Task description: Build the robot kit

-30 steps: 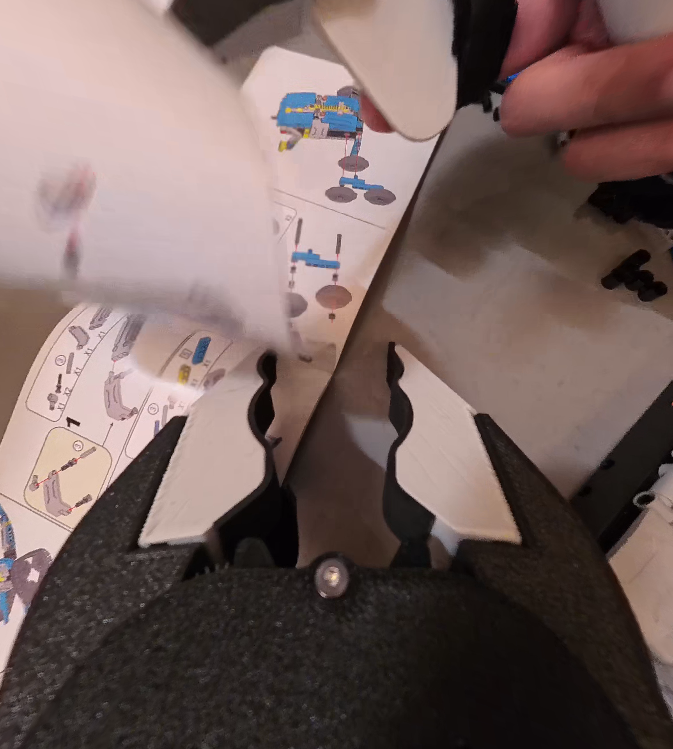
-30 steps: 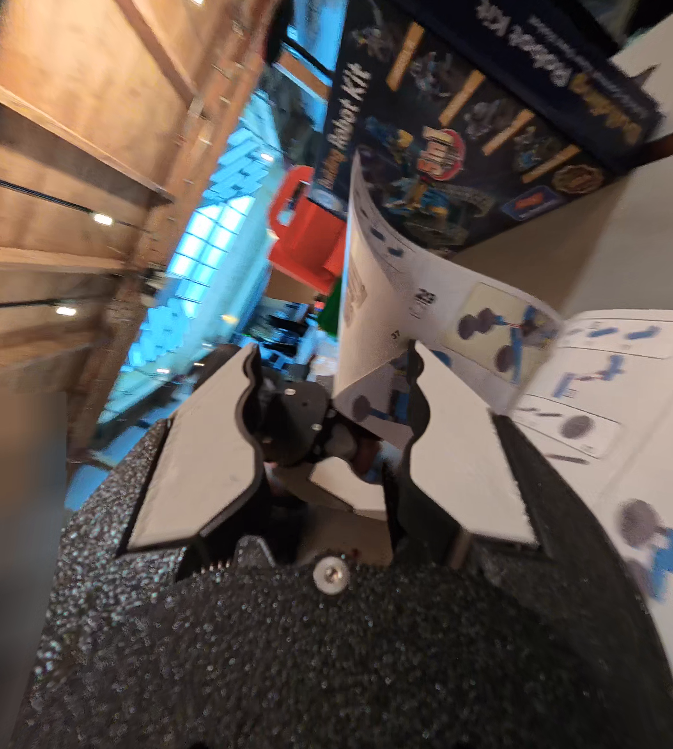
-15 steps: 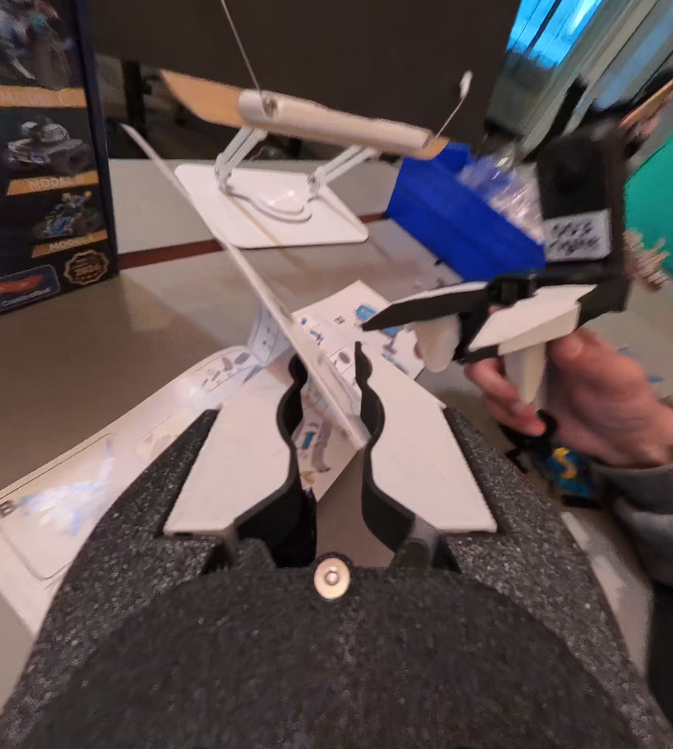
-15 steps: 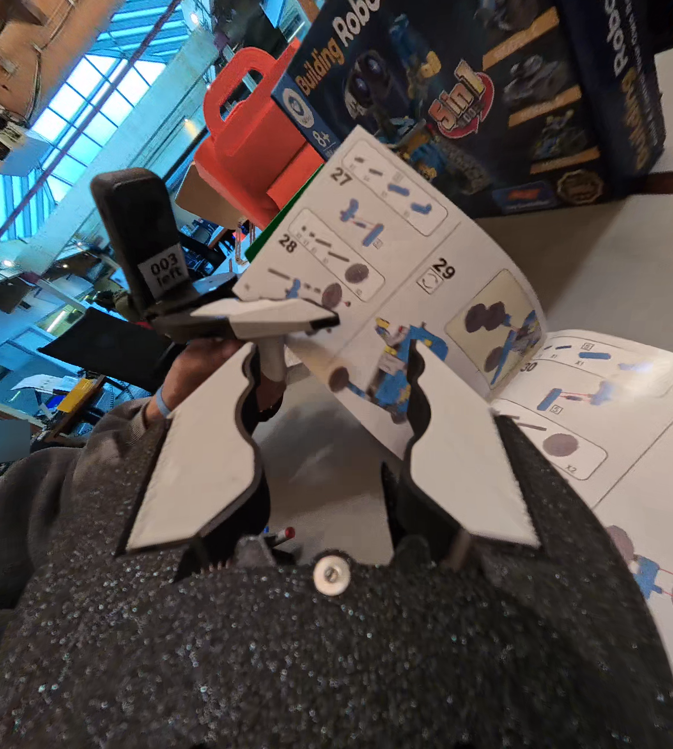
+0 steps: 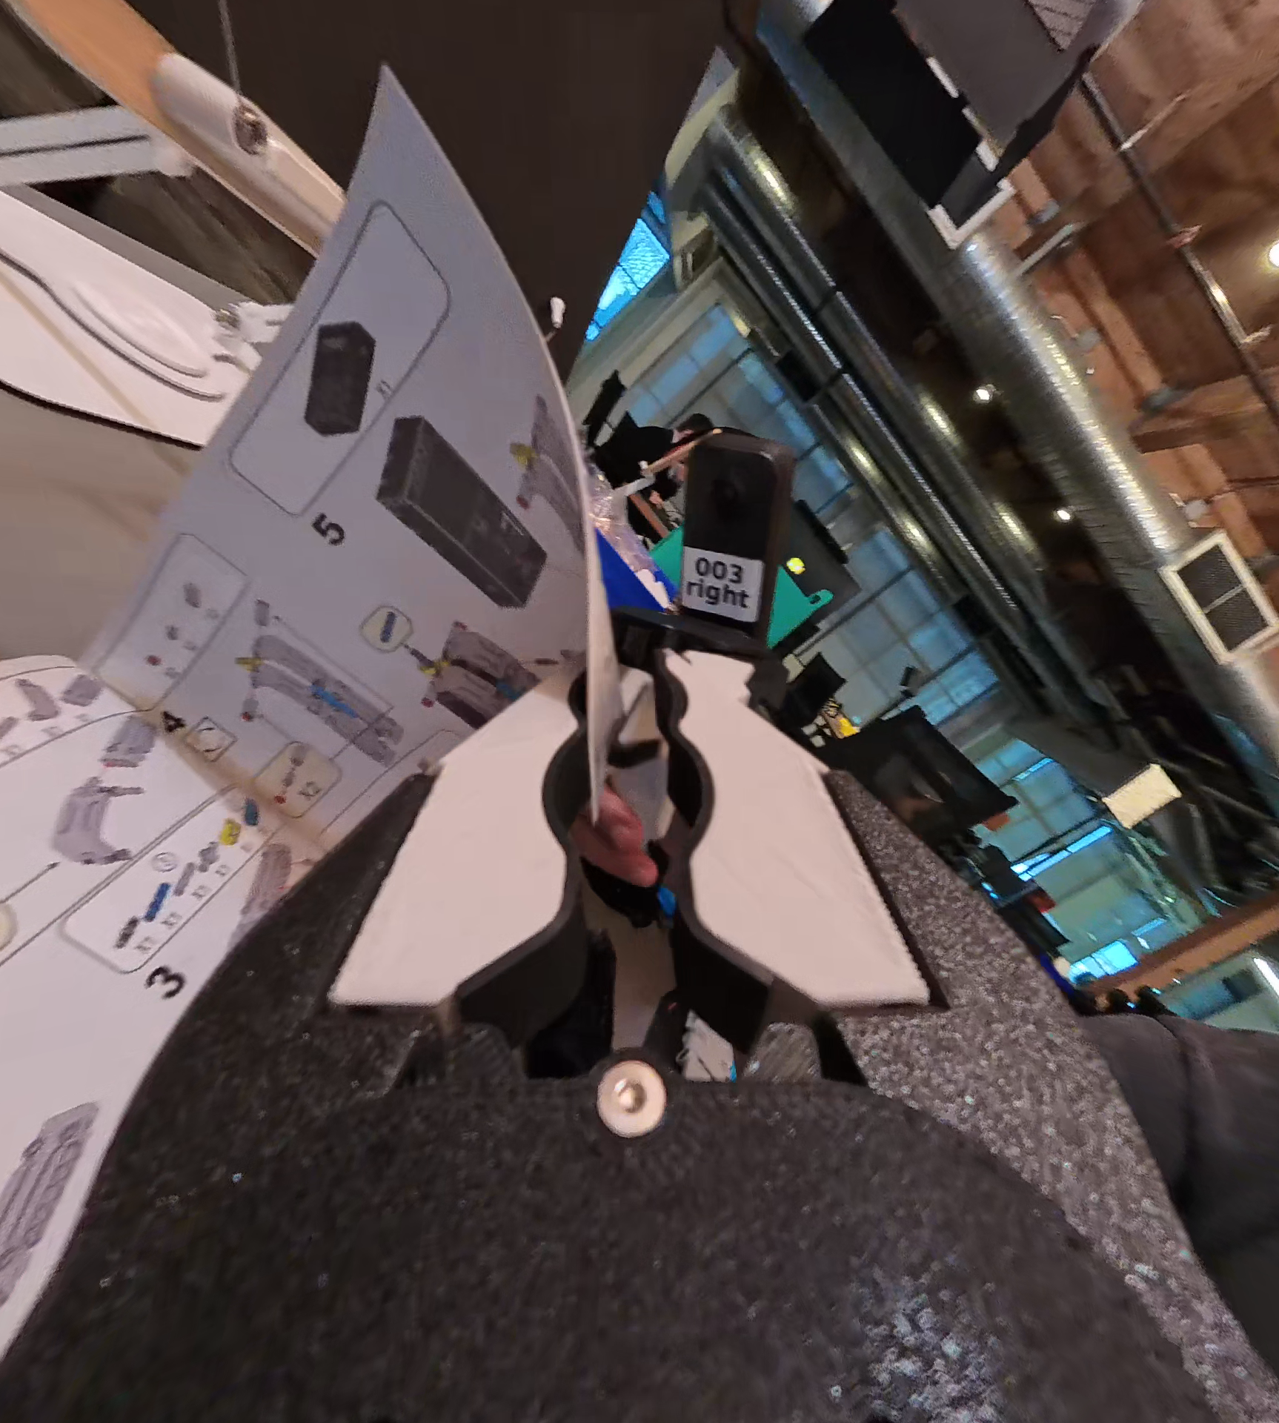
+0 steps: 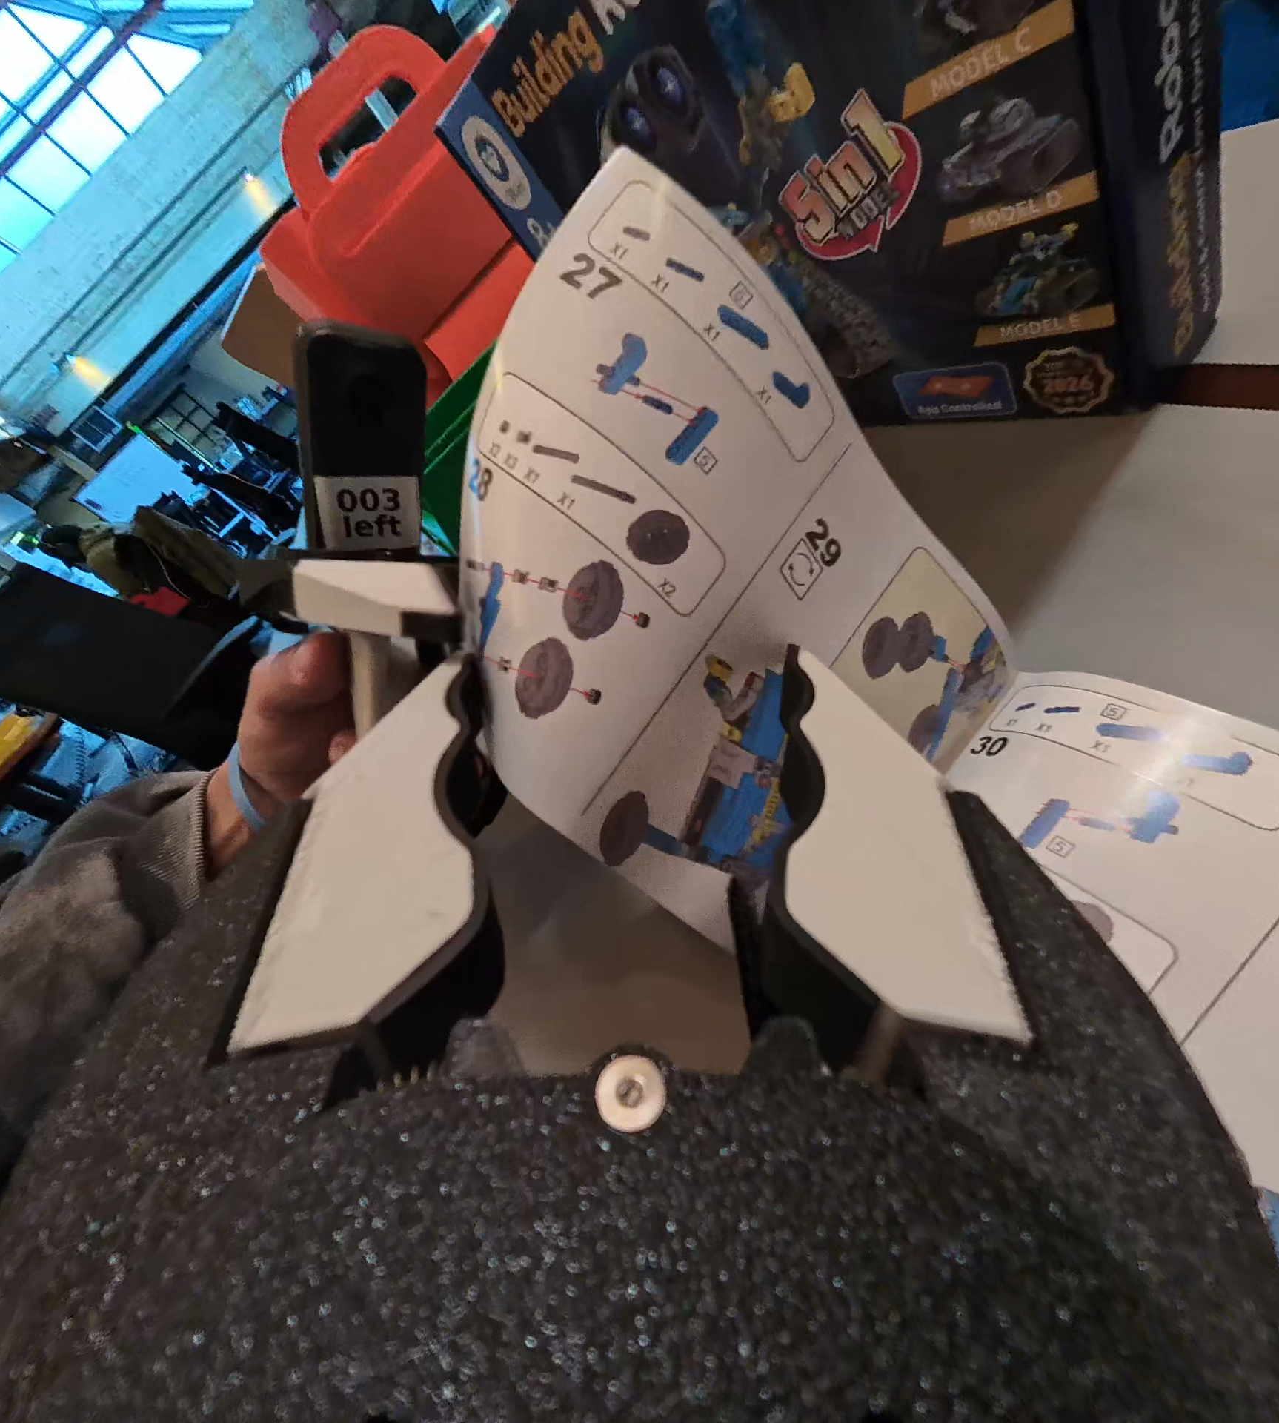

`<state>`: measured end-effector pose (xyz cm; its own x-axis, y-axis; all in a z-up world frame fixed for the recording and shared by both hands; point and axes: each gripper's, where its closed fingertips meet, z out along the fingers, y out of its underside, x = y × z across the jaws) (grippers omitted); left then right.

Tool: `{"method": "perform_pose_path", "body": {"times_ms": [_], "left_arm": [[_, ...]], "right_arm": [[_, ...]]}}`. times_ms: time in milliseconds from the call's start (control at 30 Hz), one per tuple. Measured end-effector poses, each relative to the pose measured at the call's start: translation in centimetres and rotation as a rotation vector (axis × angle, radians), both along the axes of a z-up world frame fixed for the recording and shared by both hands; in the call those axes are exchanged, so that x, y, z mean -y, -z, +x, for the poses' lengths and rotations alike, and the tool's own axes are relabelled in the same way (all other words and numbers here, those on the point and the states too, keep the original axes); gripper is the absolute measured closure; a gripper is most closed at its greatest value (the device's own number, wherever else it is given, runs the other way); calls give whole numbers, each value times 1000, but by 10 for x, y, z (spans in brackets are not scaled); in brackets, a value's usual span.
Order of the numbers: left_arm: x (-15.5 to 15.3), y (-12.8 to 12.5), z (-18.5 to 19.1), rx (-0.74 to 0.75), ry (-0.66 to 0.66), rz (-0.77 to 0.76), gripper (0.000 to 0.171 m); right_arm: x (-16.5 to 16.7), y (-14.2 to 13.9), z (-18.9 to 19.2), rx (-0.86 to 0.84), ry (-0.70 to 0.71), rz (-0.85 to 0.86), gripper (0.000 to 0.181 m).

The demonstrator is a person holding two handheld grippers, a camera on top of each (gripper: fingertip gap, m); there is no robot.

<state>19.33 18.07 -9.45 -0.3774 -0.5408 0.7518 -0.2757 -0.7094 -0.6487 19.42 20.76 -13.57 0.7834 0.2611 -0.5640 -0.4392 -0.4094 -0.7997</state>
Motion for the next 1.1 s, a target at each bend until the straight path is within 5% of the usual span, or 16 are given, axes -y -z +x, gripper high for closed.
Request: {"method": "perform_pose_path", "body": {"times_ms": [600, 767, 900, 1033, 1100], "left_arm": [[4, -4, -4, 34, 50, -71, 149], [-5, 0, -6, 10, 7, -62, 171], [-22, 22, -12, -132, -76, -8, 171], [-47, 60, -35, -349, -233, 182, 171], [-65, 62, -49, -378, -352, 240, 171]], "right_arm": [[16, 2, 39, -145, 62, -14, 108], [20, 1, 47, -150, 78, -13, 107], [35, -9, 79, -4, 212, -7, 105], [68, -38, 132, 403, 486, 20, 105], [70, -53, 129, 565, 500, 68, 109]]}}
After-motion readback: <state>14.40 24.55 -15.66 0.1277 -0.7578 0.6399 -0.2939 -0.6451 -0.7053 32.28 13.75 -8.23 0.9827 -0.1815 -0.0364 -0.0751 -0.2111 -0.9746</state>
